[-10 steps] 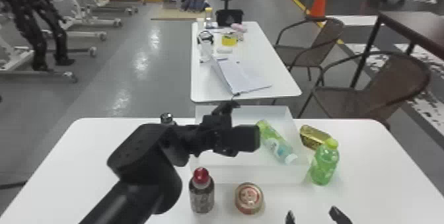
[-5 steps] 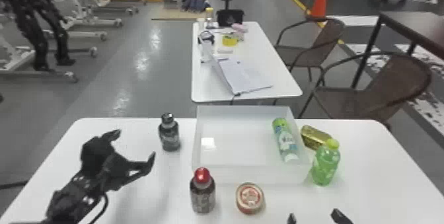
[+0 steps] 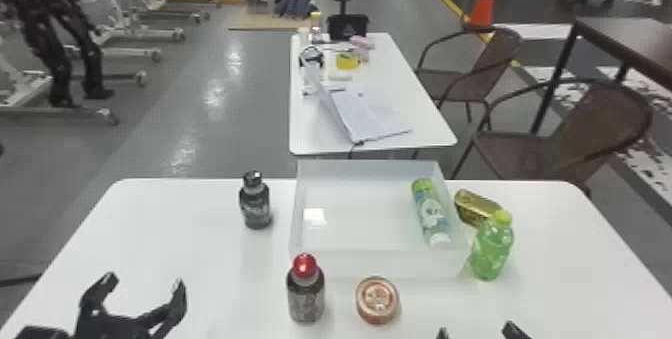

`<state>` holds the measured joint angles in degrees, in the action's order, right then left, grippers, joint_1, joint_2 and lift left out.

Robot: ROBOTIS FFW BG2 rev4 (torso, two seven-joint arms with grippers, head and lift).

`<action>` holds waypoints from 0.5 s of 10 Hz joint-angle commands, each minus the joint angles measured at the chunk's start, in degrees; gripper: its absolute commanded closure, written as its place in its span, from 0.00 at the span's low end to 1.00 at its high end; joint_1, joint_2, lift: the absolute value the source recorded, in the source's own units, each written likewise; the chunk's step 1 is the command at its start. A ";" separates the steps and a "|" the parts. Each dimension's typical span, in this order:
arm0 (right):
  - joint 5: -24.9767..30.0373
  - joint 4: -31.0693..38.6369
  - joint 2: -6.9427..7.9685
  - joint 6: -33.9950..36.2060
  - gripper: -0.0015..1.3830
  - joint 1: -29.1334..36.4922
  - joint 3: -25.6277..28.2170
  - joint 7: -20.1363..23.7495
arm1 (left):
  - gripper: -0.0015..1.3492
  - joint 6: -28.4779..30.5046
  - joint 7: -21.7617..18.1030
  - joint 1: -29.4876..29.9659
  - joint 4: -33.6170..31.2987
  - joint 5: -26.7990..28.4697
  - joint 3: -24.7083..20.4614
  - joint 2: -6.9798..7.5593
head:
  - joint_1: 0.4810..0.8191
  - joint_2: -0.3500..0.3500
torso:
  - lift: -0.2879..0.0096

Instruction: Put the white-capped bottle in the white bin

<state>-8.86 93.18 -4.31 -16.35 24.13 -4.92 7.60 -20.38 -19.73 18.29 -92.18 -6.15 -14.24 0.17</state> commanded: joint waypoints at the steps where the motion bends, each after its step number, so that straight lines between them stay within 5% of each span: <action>1: -0.01 0.16 0.00 0.00 0.07 0.48 0.00 -0.21 | 0.11 -1.24 0.22 2.89 0.08 -1.93 -0.08 -0.32 | 0.20 0.50 | 0.63; 5: 0.43 1.30 -0.17 -0.09 0.07 1.88 0.09 -0.56 | 0.11 -0.89 1.18 5.61 -0.01 0.71 0.00 -0.32 | 0.20 0.50 | 0.63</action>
<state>-8.60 94.21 -4.43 -16.39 25.67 -4.83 7.07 -21.43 -18.53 23.88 -92.20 -5.75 -14.07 0.17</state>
